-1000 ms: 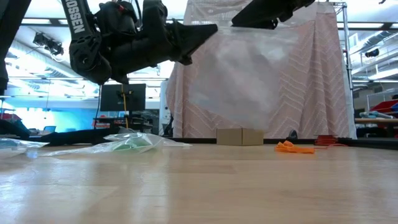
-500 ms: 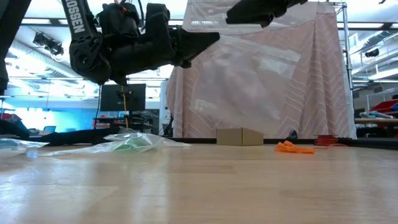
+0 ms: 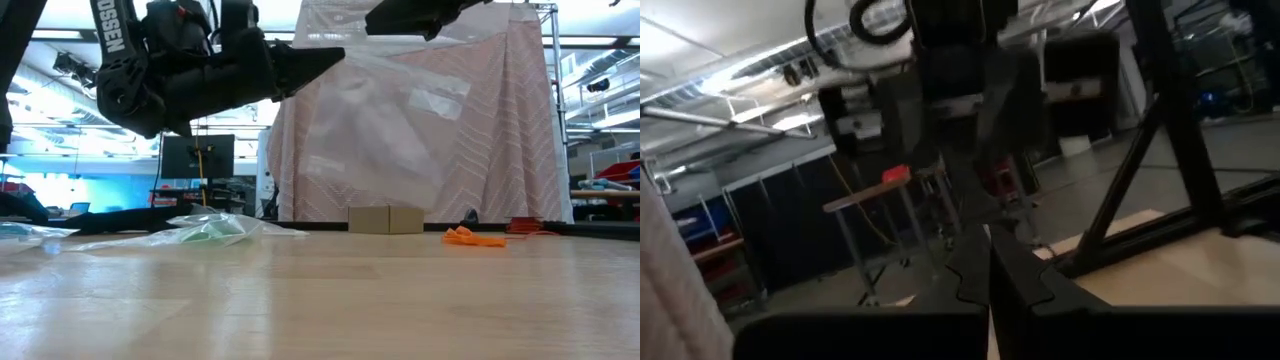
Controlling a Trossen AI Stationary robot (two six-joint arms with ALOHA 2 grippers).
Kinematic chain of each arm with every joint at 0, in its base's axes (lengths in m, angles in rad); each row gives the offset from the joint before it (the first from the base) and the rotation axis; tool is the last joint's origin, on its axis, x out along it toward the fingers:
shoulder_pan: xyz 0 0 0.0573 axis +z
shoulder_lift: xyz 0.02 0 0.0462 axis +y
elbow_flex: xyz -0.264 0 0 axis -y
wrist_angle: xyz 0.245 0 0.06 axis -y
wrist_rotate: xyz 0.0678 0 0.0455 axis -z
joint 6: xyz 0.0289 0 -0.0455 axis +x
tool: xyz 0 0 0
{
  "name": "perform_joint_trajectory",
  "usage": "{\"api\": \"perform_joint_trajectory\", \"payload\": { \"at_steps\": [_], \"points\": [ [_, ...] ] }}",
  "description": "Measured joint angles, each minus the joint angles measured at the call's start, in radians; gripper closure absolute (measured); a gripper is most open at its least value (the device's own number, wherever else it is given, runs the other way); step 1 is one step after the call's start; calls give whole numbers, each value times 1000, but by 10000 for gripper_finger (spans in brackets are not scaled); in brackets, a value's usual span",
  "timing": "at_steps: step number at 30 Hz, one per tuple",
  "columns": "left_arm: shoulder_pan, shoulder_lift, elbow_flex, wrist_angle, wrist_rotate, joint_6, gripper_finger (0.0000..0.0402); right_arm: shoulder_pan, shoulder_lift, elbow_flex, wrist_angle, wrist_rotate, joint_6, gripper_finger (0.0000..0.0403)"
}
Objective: Sort rubber bands
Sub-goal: Open the transparent zip bag
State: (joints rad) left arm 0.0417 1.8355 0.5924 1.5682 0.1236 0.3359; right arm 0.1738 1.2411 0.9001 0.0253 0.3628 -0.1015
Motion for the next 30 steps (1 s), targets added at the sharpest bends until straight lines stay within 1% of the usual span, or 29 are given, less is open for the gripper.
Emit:
{"api": "perform_joint_trajectory", "payload": {
  "at_steps": [6, 11, 19, 23, 30],
  "points": [
    [-16, 0, 26, 3, 6, 26, 401, -1, 0, 0, -4, 0, 2, 277],
    [-14, 0, 23, 2, -36, -5, 401, 0, 0, 0, -25, 0, 5, 278],
    [-4, -3, 27, 1, -39, -109, 401, 1, 0, 0, -53, 0, 29, 278],
    [0, -5, 27, 2, -55, -112, 401, 1, 0, 0, -63, 0, 30, 278],
    [-2, -5, 25, 3, -51, -106, 401, 1, 0, 0, -80, 0, 14, 279]
  ]
}}
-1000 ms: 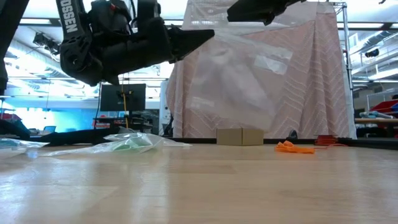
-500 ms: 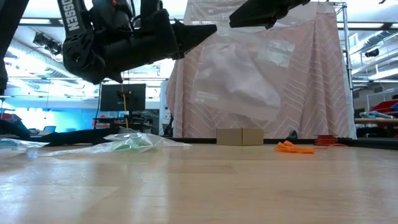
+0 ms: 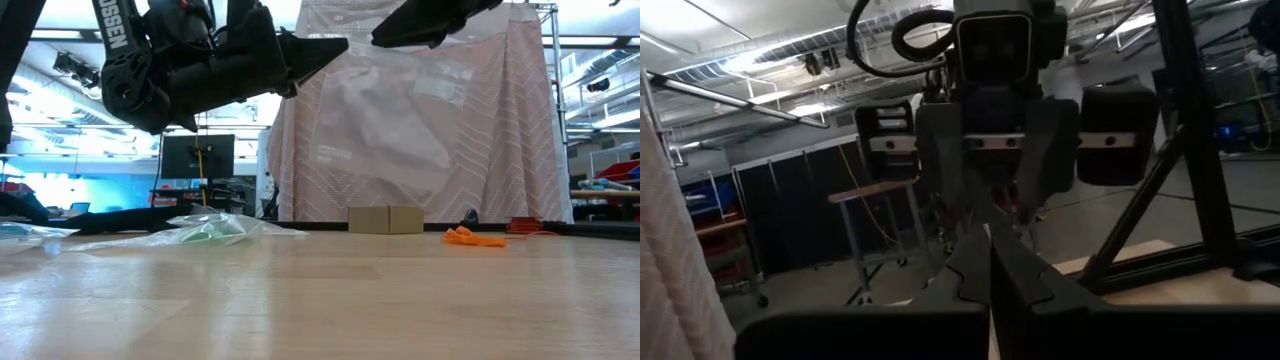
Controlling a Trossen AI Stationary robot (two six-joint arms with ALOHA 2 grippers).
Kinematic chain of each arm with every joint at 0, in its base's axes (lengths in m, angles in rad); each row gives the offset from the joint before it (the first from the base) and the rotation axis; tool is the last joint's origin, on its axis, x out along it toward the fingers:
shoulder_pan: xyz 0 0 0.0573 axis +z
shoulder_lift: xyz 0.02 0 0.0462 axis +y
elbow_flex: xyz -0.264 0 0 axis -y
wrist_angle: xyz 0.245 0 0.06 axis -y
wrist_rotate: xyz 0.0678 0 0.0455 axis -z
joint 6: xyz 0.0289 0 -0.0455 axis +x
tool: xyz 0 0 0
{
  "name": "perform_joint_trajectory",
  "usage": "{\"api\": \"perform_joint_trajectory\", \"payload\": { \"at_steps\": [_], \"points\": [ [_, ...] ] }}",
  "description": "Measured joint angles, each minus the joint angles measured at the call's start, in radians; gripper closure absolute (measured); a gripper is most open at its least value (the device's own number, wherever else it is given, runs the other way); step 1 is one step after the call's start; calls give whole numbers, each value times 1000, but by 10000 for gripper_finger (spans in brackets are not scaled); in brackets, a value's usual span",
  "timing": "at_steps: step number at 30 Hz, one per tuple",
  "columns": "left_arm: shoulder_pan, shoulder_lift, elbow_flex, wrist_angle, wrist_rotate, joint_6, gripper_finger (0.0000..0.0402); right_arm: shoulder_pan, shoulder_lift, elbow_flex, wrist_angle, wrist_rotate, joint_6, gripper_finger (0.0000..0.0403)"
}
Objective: Sort rubber bands
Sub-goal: Open the transparent zip bag
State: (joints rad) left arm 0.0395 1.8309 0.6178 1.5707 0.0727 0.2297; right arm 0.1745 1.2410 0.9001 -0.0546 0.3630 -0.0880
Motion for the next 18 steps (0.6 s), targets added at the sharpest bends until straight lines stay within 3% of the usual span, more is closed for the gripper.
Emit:
{"api": "perform_joint_trajectory", "payload": {
  "at_steps": [9, 18],
  "points": [
    [0, 0, 0, 0, 3, 3, 401, -15, -21, 0, -11, 41, -47, 281],
    [0, 0, -1, 0, 7, 4, 401, -70, -17, 0, -23, -66, 0, 281]
  ]
}}
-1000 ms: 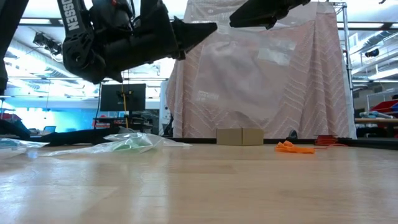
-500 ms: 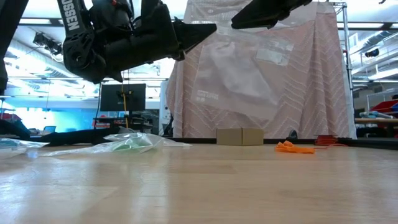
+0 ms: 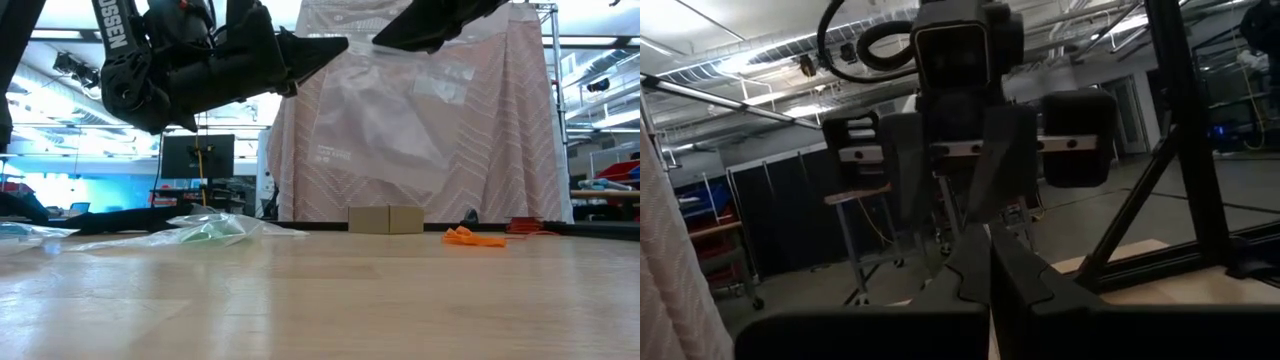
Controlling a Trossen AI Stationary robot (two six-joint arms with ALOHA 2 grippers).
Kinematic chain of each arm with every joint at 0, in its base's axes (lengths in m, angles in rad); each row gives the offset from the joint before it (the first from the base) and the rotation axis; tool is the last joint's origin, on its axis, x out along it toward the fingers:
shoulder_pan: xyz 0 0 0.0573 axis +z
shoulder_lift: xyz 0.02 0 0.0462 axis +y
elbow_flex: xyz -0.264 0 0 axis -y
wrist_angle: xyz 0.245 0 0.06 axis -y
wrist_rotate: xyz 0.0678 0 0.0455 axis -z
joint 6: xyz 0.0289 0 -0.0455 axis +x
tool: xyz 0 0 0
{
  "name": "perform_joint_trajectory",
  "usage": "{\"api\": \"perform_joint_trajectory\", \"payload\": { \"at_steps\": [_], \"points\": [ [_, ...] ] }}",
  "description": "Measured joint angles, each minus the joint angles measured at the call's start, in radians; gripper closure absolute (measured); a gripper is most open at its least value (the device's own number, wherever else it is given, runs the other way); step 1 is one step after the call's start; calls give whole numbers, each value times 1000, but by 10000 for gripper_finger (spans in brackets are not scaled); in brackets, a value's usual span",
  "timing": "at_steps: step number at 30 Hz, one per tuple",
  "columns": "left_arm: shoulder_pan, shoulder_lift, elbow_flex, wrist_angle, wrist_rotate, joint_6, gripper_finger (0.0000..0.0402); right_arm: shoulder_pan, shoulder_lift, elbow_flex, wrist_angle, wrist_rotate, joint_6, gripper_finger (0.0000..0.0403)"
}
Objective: Sort rubber bands
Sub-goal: Open the transparent zip bag
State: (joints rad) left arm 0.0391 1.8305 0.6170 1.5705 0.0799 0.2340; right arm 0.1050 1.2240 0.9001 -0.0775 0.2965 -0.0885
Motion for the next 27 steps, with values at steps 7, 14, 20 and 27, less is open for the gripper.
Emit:
{"api": "perform_joint_trajectory", "payload": {
  "at_steps": [7, 14, 20, 27],
  "points": [
    [0, 0, 0, 0, 0, 0, 401, -4, 0, 0, 1, -16, 17, 281],
    [0, 0, 0, 0, 0, 0, 401, 0, 0, 0, 65, -36, -5, 281],
    [0, 0, 0, 0, 0, 0, 401, -3, 0, 0, 30, -43, -2, 284],
    [0, 0, 0, -2, -1, 0, 401, -26, 0, -8, 0, -47, 11, 286]
  ]
}}
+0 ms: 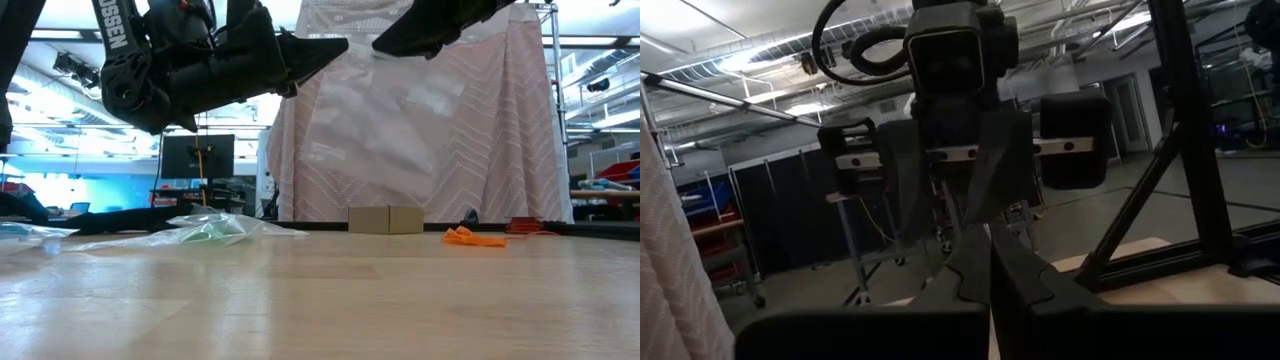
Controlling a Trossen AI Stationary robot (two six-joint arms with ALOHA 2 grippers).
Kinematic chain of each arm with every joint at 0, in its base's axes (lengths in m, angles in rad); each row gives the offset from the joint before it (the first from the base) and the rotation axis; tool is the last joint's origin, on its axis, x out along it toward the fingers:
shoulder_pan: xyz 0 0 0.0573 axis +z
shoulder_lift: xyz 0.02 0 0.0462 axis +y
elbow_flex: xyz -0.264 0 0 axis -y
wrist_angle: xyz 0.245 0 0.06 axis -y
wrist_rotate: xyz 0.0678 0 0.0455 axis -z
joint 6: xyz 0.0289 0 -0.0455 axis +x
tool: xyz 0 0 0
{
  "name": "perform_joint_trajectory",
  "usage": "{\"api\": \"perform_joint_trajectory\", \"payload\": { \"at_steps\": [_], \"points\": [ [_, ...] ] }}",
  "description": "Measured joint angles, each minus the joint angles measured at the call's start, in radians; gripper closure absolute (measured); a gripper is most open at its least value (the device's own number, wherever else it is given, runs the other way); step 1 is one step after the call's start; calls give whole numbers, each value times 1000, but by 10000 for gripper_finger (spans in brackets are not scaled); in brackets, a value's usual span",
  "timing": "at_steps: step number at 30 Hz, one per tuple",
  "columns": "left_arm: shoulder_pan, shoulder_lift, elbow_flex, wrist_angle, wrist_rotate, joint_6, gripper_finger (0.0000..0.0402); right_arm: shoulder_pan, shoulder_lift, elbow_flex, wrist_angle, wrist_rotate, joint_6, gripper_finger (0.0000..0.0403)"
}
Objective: Sort rubber bands
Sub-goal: Open the transparent zip bag
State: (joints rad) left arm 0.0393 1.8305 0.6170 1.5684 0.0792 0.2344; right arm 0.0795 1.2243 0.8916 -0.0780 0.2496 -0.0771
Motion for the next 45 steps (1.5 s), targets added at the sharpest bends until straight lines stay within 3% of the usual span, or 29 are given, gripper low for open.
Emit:
{"api": "perform_joint_trajectory", "payload": {
  "at_steps": [26, 33, 41, 45],
  "points": [
    [0, 0, 0, 3, 1, 1, 398, -29, 0, -2, 23, -27, -6, 290],
    [0, 0, 0, 3, 70, 2, 397, -29, 0, -3, 30, -29, -12, 290],
    [0, 0, 0, 3, 89, -2, 396, -27, 0, -3, 56, -100, -30, 290],
    [0, 0, 0, 3, 88, -23, 396, -27, 0, -3, 60, -195, -29, 290]
  ]
}}
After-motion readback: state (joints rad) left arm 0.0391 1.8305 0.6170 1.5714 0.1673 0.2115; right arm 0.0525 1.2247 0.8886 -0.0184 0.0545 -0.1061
